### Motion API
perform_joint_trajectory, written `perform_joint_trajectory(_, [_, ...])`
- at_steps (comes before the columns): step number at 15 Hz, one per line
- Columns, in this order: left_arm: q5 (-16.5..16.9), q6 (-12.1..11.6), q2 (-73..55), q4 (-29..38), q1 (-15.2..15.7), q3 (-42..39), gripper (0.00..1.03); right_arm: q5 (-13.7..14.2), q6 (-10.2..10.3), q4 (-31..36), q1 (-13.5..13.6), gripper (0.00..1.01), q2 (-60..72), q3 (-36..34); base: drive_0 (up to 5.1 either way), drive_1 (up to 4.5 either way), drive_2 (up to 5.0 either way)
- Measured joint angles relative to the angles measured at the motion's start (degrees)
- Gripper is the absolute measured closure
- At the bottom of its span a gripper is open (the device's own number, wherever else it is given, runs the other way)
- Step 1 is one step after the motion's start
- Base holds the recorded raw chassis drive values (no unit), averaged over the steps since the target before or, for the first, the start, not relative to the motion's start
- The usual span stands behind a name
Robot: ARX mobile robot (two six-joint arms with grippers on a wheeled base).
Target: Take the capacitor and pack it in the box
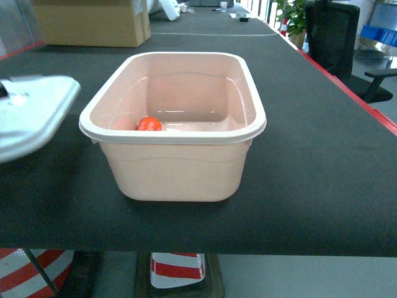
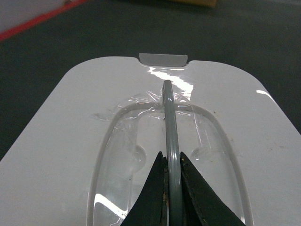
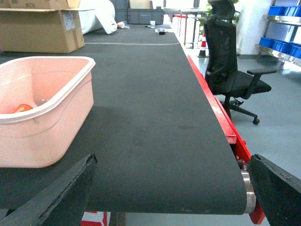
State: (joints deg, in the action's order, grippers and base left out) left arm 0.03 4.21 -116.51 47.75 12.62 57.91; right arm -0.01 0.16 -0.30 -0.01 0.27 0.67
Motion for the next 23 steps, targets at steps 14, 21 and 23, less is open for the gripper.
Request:
perform_joint_trajectory(14, [-28.5,8.5,19.8,-12.9,-40.5,0.9,1.01,0.0,0.0,0.0,0.0,0.03,0.0,0.0,0.0,0.0,0.0])
perform_joint_trajectory(21, [-33.5,5.8,5.2,-15.6,-44.3,14.4,1.01,0.0,0.0,0.0,0.0,0.03,0.0,0.0,0.0,0.0,0.0])
perform_joint_trajectory(23, [-33.5,5.6,4.2,-16.2,-43.8,14.7,1.01,0.0,0.0,0.0,0.0,0.03,0.0,0.0,0.0,0.0,0.0])
